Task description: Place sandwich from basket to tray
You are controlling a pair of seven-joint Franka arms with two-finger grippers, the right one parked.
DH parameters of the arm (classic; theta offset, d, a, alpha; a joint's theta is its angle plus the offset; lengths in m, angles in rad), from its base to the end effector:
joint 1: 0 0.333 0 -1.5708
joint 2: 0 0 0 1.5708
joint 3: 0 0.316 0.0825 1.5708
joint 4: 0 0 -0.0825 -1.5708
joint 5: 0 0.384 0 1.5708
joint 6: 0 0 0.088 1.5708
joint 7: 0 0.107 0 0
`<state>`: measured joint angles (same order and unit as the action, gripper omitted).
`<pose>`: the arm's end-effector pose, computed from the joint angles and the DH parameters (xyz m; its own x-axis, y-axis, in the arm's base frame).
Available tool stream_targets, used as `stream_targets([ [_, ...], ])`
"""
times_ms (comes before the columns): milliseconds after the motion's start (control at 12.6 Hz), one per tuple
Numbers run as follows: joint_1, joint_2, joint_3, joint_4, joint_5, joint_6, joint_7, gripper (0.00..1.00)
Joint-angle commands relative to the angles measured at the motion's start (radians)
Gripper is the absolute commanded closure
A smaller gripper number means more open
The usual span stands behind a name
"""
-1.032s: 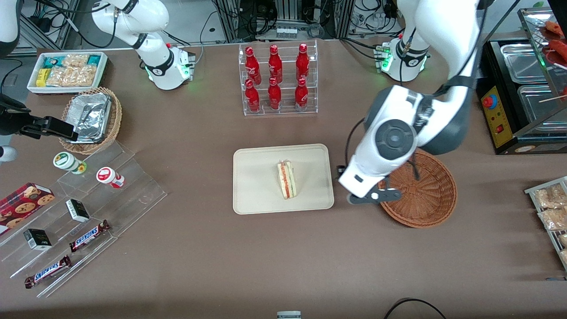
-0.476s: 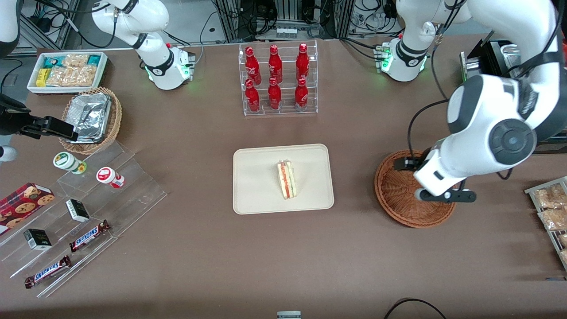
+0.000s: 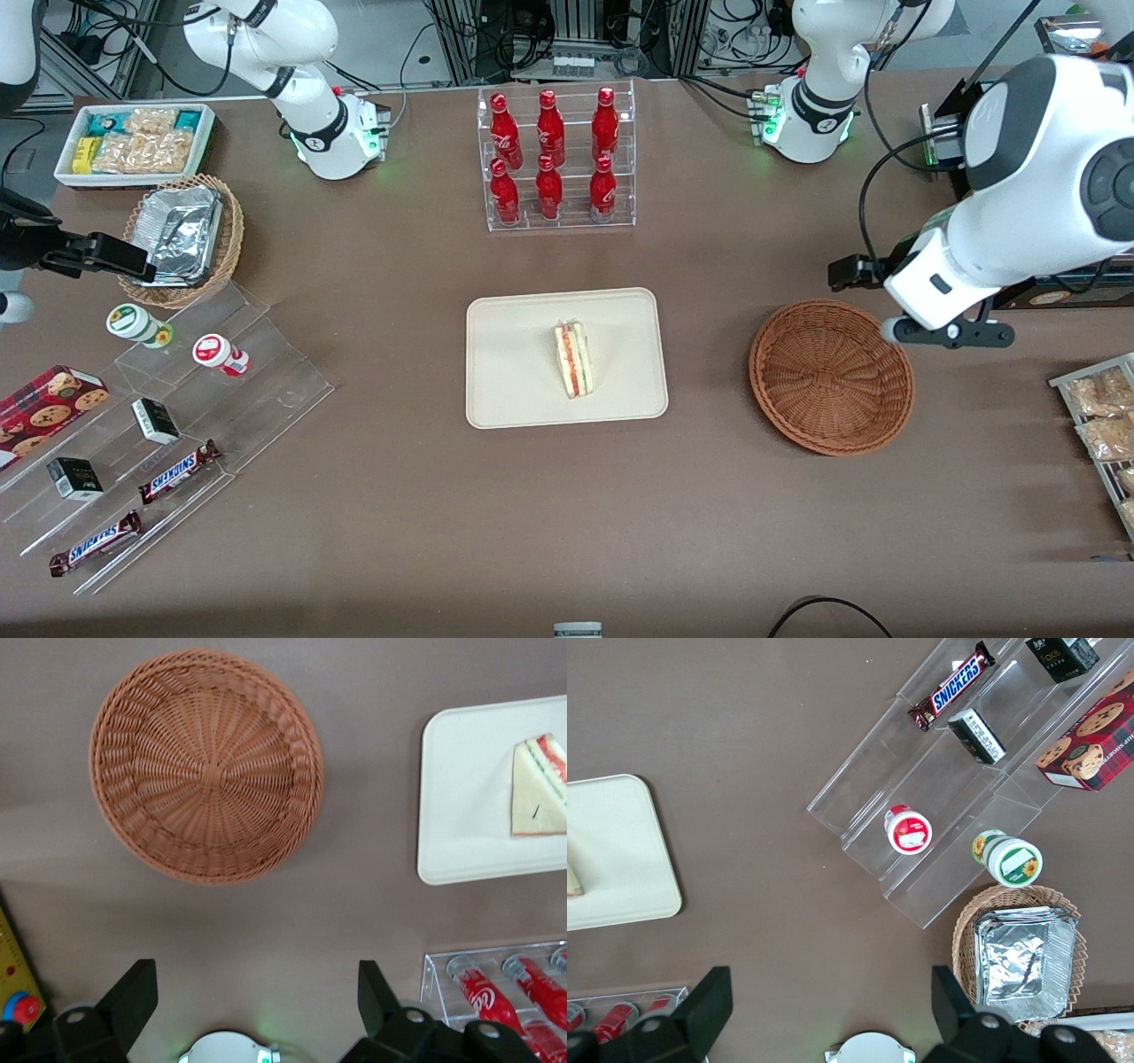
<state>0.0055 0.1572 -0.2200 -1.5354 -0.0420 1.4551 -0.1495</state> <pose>0.5692 -0.1200 0.5450 0.9683 -0.0693 -0.2400 -0.0613 -0.9973 0.0405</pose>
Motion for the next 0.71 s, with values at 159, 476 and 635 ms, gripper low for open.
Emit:
stream_targets([
  [159,0.064,-0.146,-0.019,-0.052,0.021,-0.079,0.093,0.0],
  [476,0.042,-0.24,0.059,-0.103,0.021,-0.11,0.091,0.0],
  [635,0.041,-0.245,0.085,-0.101,0.021,-0.113,0.088,0.0],
])
